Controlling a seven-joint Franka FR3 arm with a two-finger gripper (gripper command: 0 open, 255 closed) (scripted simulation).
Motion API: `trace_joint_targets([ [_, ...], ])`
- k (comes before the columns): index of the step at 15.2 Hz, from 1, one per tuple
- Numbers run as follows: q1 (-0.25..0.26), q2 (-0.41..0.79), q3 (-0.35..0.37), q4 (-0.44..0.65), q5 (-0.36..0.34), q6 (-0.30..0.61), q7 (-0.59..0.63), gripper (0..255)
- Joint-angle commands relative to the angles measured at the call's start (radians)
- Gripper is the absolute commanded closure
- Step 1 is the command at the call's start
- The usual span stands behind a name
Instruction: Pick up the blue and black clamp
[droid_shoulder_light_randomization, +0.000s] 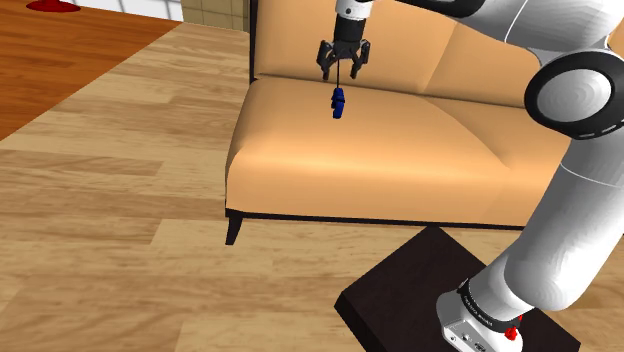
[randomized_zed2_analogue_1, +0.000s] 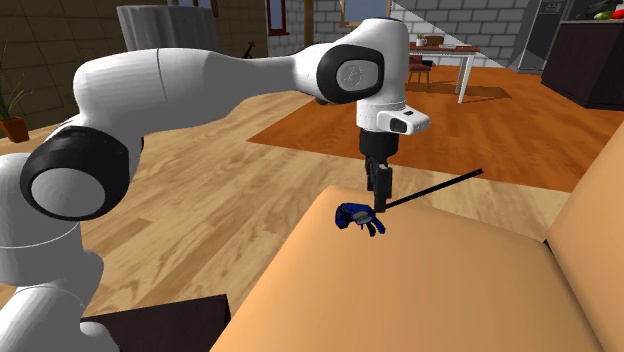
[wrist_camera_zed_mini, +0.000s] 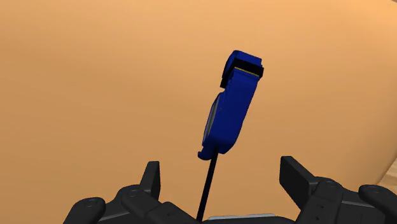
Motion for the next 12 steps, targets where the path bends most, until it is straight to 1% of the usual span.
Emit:
trace_joint_targets([
  [1,-0.002,-0.004,-0.001,-0.034,0.0,0.031,0.003,0],
  [4,-0.005,-0.017,-0.001,-0.093,0.002,0.077,0.006,0],
  [6,-0.005,-0.019,-0.001,-0.104,0.002,0.086,0.006,0],
  [7,-0.005,-0.019,-0.001,-0.105,0.002,0.087,0.006,255],
  [12,-0.005,-0.018,-0.001,-0.103,0.002,0.086,0.006,255],
])
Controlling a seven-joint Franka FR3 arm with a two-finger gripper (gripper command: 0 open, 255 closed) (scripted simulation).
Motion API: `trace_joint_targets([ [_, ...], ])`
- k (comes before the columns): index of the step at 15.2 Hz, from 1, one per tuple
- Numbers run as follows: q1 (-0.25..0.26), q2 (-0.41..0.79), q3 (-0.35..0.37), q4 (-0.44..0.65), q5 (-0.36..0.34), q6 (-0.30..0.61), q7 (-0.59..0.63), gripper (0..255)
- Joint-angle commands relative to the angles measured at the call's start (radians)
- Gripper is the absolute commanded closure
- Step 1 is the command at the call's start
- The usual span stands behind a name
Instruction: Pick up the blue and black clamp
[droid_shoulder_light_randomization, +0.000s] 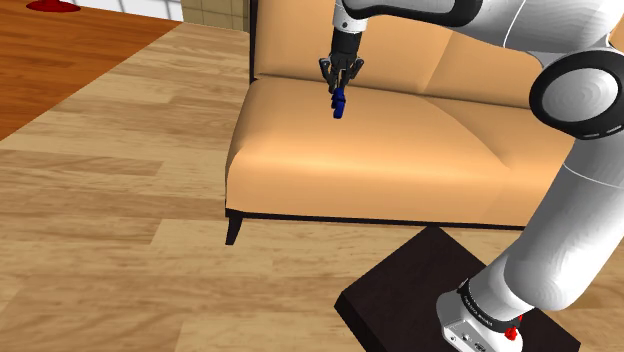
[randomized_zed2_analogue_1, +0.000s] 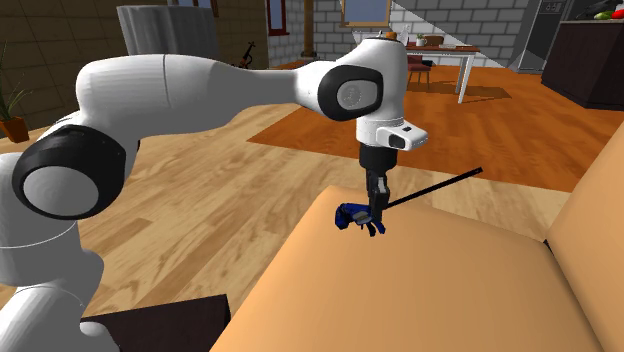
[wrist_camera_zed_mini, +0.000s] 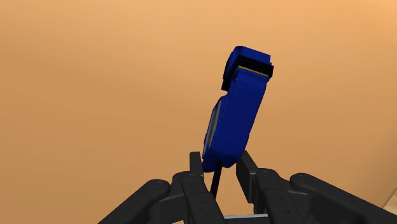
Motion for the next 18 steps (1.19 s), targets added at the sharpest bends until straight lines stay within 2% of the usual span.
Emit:
trace_joint_targets([
  [1,0.0,0.001,0.0,0.0,0.0,-0.001,0.0,255],
  [4,0.0,0.0,0.0,-0.002,0.0,0.0,0.0,255],
  [6,0.002,0.007,0.001,0.036,-0.001,-0.03,-0.002,255],
  [18,0.021,0.096,0.001,0.335,-0.016,-0.241,-0.013,255],
])
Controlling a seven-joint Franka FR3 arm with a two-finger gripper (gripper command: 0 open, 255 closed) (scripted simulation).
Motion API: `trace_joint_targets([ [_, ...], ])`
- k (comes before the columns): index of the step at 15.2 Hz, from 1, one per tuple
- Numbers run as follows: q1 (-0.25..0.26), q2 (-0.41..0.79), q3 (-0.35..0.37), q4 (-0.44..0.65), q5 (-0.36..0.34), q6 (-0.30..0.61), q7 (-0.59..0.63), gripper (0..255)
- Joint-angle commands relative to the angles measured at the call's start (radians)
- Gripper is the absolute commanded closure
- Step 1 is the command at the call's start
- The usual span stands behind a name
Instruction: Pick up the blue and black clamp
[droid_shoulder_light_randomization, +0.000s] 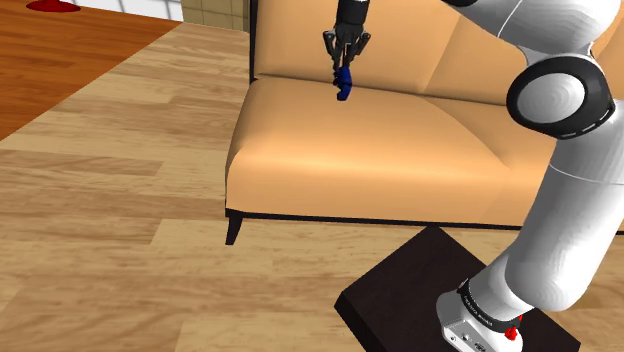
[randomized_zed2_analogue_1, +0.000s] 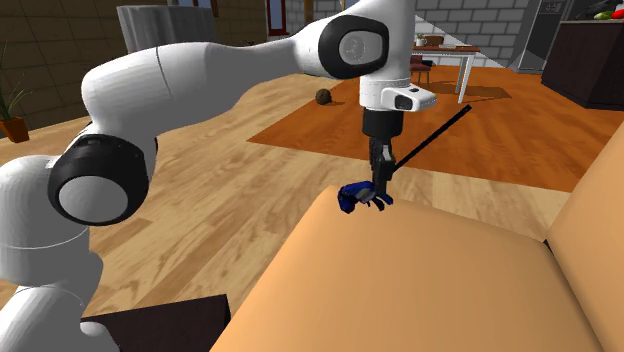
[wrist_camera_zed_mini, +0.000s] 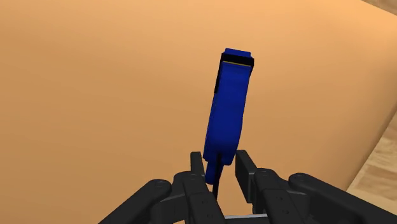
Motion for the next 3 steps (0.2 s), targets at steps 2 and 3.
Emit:
trace_joint_targets([
  [2,0.005,0.021,0.0,0.064,-0.004,-0.044,-0.003,255],
  [3,0.005,0.02,0.0,0.064,-0.004,-0.044,-0.003,255],
])
